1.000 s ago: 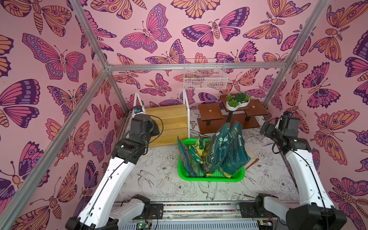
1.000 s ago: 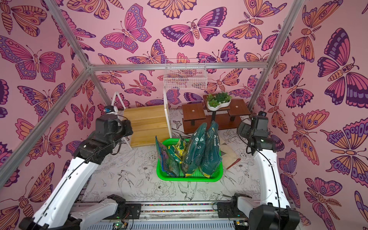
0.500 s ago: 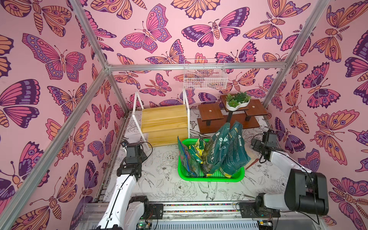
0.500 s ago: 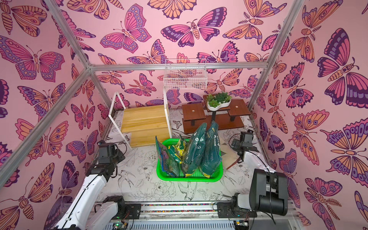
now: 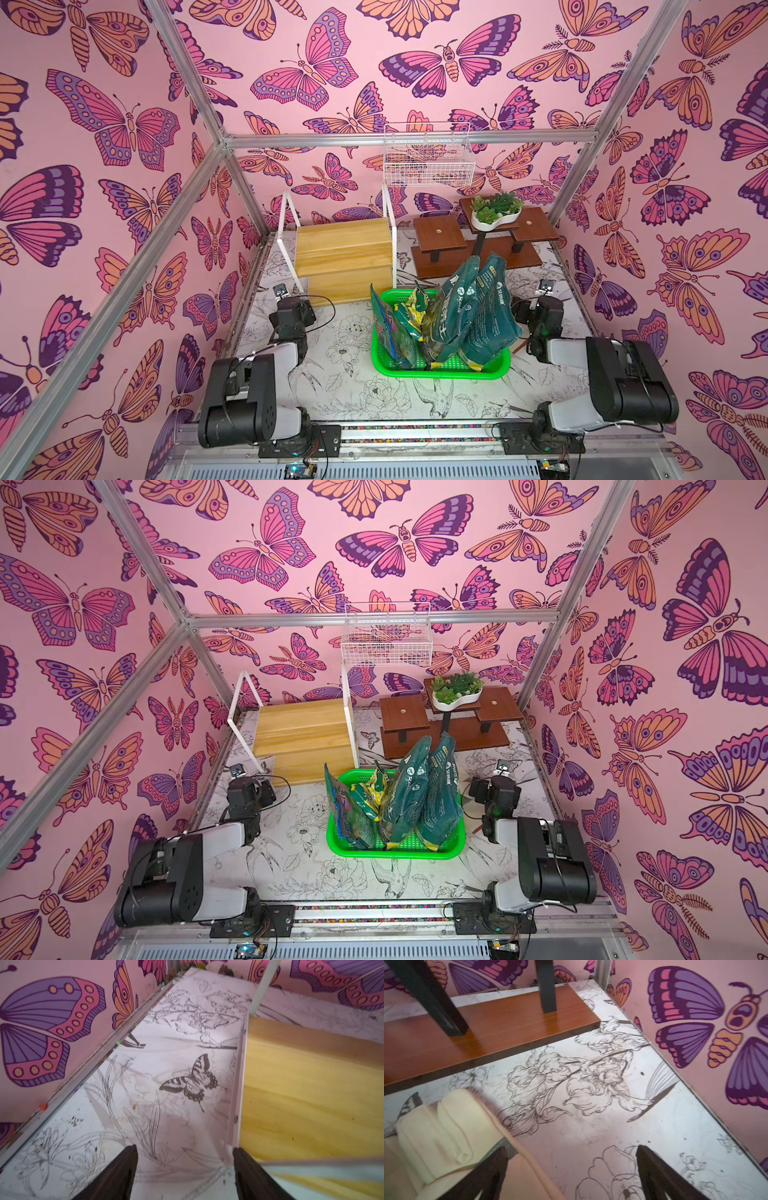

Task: Take down the fertilizer bag from the shelf
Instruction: Reset both arms

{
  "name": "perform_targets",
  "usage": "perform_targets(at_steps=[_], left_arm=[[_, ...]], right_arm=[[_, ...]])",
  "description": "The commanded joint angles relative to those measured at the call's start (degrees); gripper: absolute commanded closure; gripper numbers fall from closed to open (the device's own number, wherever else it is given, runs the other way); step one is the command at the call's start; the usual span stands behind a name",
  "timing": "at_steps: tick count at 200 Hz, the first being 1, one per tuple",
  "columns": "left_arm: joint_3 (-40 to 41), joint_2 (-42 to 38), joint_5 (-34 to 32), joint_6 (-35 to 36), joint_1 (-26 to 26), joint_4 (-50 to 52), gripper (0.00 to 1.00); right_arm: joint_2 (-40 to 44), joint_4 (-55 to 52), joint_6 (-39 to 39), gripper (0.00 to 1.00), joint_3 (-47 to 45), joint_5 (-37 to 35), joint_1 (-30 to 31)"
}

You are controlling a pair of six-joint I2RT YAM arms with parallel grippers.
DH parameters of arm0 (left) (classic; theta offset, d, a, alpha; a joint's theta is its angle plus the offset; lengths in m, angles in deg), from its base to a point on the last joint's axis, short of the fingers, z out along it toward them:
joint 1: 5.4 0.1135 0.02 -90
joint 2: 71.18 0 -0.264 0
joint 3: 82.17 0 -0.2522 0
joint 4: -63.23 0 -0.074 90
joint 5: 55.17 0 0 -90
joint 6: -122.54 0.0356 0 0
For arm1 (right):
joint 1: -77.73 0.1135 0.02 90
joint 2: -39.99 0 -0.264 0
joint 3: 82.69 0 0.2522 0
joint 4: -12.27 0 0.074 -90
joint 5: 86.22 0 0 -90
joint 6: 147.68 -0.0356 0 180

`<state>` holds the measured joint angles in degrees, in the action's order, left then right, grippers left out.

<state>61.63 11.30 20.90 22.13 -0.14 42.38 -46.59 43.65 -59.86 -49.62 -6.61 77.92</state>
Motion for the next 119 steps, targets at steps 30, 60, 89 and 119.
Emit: perform_targets(at_steps=[30,60,89,119], left_arm=[[3.0,5.5,9.6,7.0,-2.8,-20.0,0.21],[1.5,5.5,8.3,6.9,-3.3,-16.9,0.02],[1.5,5.6,7.7,6.6,-3.4,-16.7,0.00],[1.7,5.6,1.8,6.7,-5.7,-17.4,0.00]], right_arm=[[1.0,3.6,2.8,0.01,1.8,-0.7,1.1],[0.4,1.9,1.8,0.01,3.1,0.6,-0.1],[0.6,1.6,1.6,0.01,3.2,1.4,-0.5],[0.6,2.0,1.6,0.01,3.0,1.5,-0.5]])
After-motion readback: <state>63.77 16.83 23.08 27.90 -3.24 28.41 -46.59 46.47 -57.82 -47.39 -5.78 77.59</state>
